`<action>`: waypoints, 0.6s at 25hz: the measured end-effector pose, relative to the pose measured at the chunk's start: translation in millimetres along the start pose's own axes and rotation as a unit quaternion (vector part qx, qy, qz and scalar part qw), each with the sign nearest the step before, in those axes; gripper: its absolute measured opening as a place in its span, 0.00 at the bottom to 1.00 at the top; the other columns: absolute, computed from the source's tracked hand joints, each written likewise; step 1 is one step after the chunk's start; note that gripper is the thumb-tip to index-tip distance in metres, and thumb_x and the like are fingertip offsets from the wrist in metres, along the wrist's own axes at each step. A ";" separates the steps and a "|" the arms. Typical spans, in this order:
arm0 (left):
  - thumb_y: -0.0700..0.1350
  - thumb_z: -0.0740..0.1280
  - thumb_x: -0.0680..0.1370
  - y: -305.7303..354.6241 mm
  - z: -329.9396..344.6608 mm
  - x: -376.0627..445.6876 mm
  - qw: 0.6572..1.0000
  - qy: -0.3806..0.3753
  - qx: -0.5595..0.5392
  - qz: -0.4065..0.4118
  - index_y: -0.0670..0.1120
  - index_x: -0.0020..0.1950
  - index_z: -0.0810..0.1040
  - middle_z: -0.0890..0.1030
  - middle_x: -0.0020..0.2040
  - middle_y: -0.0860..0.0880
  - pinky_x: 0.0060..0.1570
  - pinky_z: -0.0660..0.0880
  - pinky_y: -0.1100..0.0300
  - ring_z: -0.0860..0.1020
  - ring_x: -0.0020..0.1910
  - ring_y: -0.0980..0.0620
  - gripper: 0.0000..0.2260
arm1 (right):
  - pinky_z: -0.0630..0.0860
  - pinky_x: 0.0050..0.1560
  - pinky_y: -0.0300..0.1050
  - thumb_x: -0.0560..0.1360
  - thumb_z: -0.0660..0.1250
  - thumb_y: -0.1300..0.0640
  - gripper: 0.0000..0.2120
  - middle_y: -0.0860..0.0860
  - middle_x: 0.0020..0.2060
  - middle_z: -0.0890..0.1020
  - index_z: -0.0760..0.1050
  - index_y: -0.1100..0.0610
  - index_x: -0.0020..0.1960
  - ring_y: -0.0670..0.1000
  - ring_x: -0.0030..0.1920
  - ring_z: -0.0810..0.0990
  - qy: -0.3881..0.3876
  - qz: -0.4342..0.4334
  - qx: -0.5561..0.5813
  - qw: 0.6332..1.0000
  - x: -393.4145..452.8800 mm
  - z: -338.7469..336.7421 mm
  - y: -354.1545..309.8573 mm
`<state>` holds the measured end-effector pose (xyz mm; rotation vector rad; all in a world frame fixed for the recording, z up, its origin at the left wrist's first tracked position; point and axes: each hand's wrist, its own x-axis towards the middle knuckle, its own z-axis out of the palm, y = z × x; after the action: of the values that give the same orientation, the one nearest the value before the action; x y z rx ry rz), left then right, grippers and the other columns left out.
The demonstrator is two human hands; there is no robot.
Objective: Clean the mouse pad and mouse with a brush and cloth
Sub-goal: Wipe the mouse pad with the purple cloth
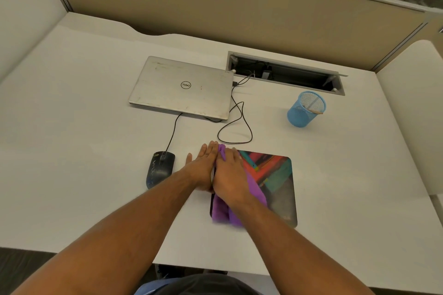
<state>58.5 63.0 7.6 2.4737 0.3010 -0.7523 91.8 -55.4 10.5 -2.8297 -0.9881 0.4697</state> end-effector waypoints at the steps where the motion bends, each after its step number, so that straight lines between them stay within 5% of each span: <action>1: 0.50 0.79 0.69 -0.1 0.6 -1.1 1.000 0.003 0.001 0.000 0.49 0.78 0.28 0.30 0.79 0.51 0.75 0.36 0.42 0.33 0.78 0.49 0.61 | 0.52 0.81 0.56 0.78 0.68 0.56 0.41 0.58 0.81 0.57 0.49 0.56 0.84 0.60 0.81 0.53 0.001 0.004 0.013 1.000 0.1 -2.3 7.5; 5: 0.49 0.79 0.70 -2.5 2.8 -1.5 1.000 0.007 -0.008 -0.006 0.49 0.78 0.27 0.29 0.78 0.52 0.75 0.37 0.41 0.33 0.78 0.49 0.61 | 0.68 0.75 0.53 0.78 0.69 0.59 0.37 0.54 0.76 0.65 0.57 0.55 0.81 0.57 0.75 0.65 0.048 0.174 0.073 0.981 -5.0 -11.8 65.6; 7: 0.48 0.79 0.70 -1.0 3.2 -1.3 1.000 0.007 -0.010 -0.010 0.49 0.77 0.27 0.29 0.78 0.51 0.75 0.37 0.41 0.33 0.78 0.49 0.61 | 0.65 0.77 0.54 0.78 0.70 0.58 0.37 0.55 0.77 0.64 0.56 0.55 0.81 0.58 0.77 0.62 0.042 0.198 0.051 0.978 -3.7 -12.6 66.4; 11: 0.48 0.79 0.69 -0.8 3.2 0.7 1.000 0.012 -0.018 -0.005 0.49 0.77 0.27 0.30 0.79 0.51 0.74 0.35 0.42 0.33 0.78 0.49 0.62 | 0.49 0.82 0.56 0.78 0.68 0.56 0.41 0.59 0.81 0.55 0.50 0.55 0.83 0.61 0.82 0.49 0.018 0.033 0.021 0.999 8.0 2.7 16.9; 15: 0.48 0.79 0.69 -2.3 3.5 1.8 1.000 0.011 -0.021 -0.006 0.49 0.77 0.26 0.31 0.79 0.50 0.75 0.35 0.42 0.34 0.78 0.49 0.62 | 0.48 0.82 0.54 0.79 0.66 0.57 0.40 0.56 0.82 0.53 0.49 0.53 0.84 0.59 0.82 0.48 0.001 -0.044 0.017 0.999 5.7 0.4 14.1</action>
<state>57.6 63.1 3.1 2.4439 0.3381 -0.7160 104.2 -62.9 5.8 -2.7437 -1.0877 0.4702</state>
